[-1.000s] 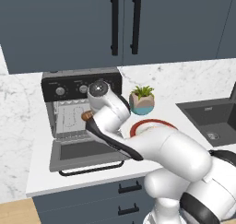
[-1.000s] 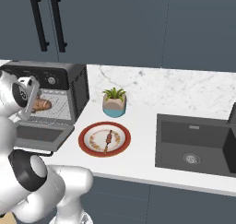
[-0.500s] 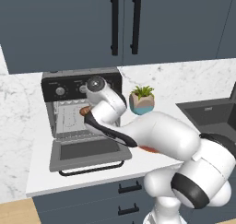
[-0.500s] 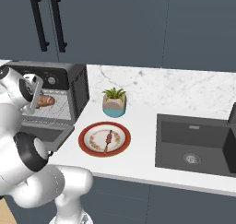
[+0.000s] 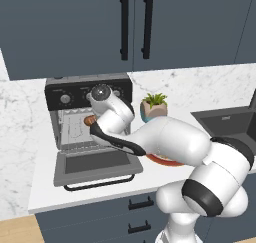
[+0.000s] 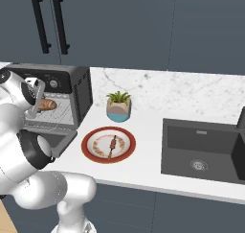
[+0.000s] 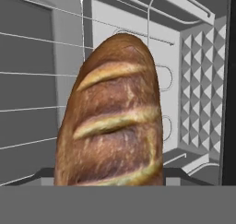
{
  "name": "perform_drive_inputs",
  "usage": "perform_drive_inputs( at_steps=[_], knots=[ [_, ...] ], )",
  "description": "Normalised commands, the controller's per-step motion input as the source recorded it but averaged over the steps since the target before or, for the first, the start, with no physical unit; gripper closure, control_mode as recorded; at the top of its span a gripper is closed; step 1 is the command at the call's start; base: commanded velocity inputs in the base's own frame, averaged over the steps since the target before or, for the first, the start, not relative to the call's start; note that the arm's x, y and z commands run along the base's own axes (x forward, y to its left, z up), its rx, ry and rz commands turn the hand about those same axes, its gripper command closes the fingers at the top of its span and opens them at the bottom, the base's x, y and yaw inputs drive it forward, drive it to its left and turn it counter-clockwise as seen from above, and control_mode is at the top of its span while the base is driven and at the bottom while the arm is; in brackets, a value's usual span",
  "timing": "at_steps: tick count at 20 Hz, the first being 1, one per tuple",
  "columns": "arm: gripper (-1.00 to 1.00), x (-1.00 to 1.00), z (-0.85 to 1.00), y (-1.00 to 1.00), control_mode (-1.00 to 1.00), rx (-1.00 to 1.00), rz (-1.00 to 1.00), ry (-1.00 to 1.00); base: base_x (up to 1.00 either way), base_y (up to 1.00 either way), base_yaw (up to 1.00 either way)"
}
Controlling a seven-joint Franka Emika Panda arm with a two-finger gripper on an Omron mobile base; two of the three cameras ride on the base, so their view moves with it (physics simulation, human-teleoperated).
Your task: Pick up the kebab skewer and baguette bread, and place them inside the toaster oven. Close the toaster oven door and start by setting the timer.
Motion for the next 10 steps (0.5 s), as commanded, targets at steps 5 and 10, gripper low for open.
perform_drive_inputs(
  at_steps=[5,10],
  knots=[
    [1.00,0.25,-0.10,0.10,-1.00,0.00,0.00,0.01,0.00,0.00,0.00],
    [1.00,0.34,-0.07,0.01,-1.00,0.00,0.00,0.00,0.00,0.00,0.00]
  ],
)
